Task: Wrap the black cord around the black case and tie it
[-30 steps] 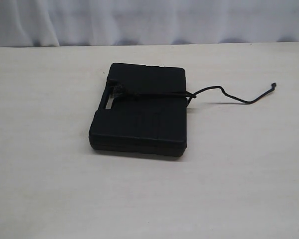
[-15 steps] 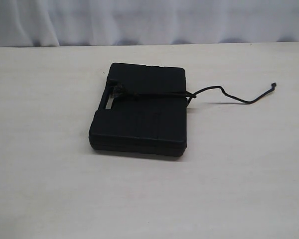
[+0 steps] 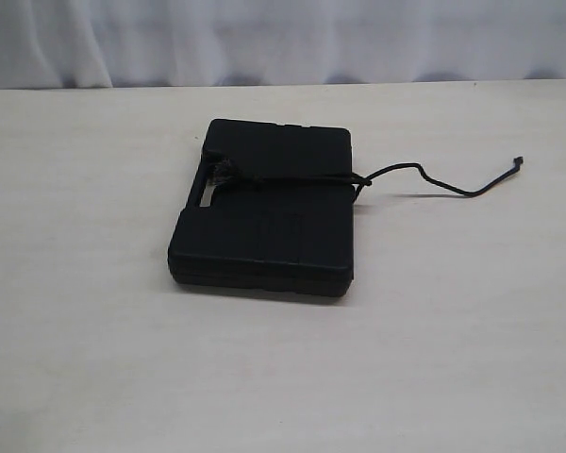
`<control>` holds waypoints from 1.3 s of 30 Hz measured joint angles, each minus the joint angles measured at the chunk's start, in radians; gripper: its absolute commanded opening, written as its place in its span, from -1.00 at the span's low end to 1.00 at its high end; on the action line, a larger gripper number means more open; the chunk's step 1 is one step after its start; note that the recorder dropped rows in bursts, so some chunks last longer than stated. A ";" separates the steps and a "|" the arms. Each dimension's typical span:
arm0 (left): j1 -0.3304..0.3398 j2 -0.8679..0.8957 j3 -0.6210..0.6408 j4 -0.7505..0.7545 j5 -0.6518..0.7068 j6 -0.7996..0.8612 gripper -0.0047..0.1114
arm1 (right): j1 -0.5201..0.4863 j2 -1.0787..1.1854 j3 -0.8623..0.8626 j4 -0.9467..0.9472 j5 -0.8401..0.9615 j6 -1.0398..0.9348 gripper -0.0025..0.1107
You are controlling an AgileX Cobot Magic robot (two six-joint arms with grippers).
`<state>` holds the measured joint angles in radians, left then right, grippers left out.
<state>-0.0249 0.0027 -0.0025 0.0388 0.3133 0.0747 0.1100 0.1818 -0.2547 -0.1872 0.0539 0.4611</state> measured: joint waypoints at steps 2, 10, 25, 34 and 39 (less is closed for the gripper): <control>0.000 0.000 0.000 0.002 0.000 0.000 -0.92 | 0.000 0.000 0.000 0.000 0.000 0.000 -0.88; 0.000 0.000 0.000 0.002 0.000 0.000 -0.92 | 0.000 0.000 0.000 0.000 0.000 0.000 -0.88; 0.000 0.000 0.000 0.004 0.000 0.000 -0.92 | 0.002 0.000 0.000 -0.096 0.000 -0.026 -0.88; 0.000 0.000 0.000 0.004 0.000 0.000 -0.92 | 0.014 -0.060 0.129 -0.034 -0.180 -0.322 -0.88; 0.000 0.000 0.000 0.004 0.000 0.000 -0.92 | 0.014 -0.149 0.241 0.099 -0.222 -0.490 -0.88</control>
<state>-0.0249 0.0027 -0.0025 0.0424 0.3133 0.0747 0.1239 0.0330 -0.0133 -0.0886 -0.1681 -0.0294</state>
